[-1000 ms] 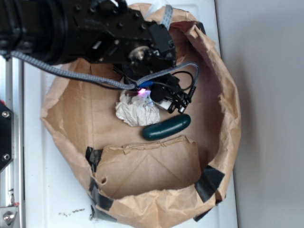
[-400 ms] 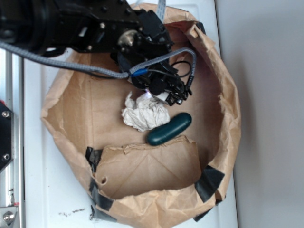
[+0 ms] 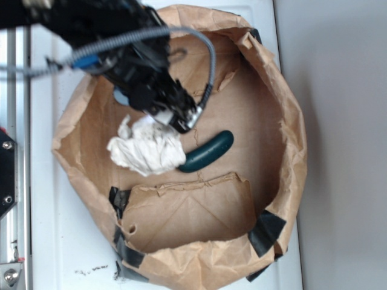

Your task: Grab the white paper.

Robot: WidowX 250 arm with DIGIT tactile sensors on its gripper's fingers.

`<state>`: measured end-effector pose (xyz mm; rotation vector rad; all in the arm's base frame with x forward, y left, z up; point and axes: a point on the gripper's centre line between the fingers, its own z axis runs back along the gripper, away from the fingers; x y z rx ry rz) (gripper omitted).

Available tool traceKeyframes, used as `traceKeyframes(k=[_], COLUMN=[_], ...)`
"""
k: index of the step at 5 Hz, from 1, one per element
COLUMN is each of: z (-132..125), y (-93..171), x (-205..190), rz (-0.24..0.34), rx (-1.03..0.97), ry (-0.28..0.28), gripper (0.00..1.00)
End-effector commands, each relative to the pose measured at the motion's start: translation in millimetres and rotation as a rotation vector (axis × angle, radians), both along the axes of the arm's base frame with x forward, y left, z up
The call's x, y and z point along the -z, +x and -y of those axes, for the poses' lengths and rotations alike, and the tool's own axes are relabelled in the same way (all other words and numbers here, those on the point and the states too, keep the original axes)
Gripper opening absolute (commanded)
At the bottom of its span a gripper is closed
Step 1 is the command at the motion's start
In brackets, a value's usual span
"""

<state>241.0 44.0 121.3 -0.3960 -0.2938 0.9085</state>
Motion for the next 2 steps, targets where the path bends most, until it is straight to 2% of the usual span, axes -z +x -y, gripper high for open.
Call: traceKeyframes(k=[1, 2], z=[-13.2, -10.8], y=[-0.5, 3.4], x=[-31.4, -24.6], rz=[0.087, 0.067], rx=[0.048, 0.073], ry=[0.045, 0.091], gripper=[0.0, 0.0])
